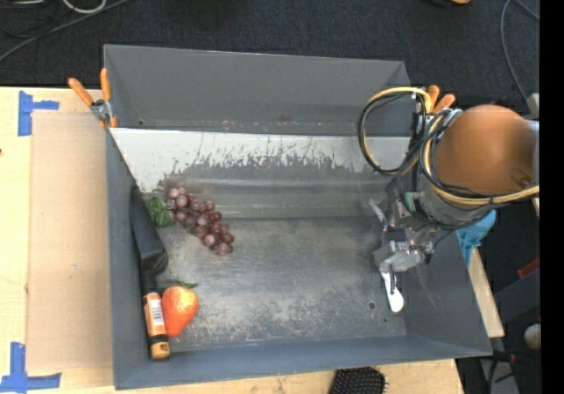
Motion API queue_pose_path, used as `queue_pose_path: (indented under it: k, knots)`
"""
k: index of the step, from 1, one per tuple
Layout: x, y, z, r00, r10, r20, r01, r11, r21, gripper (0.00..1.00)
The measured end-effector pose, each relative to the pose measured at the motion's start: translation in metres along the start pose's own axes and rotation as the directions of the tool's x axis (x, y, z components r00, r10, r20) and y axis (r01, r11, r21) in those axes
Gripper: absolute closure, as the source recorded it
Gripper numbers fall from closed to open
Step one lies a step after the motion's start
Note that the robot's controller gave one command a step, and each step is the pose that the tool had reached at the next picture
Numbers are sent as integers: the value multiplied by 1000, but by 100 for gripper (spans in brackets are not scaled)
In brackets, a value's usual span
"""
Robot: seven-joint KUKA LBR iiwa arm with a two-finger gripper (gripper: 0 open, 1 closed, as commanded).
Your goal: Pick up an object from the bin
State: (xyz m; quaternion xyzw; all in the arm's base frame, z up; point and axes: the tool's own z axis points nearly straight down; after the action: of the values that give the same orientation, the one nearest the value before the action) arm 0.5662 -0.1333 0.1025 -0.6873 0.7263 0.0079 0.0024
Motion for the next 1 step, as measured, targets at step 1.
queue_pose_path:
  k: [1]
  knots:
    - [-1, -1, -55, 1000, 1, 1, -1, 1000, 2, 100]
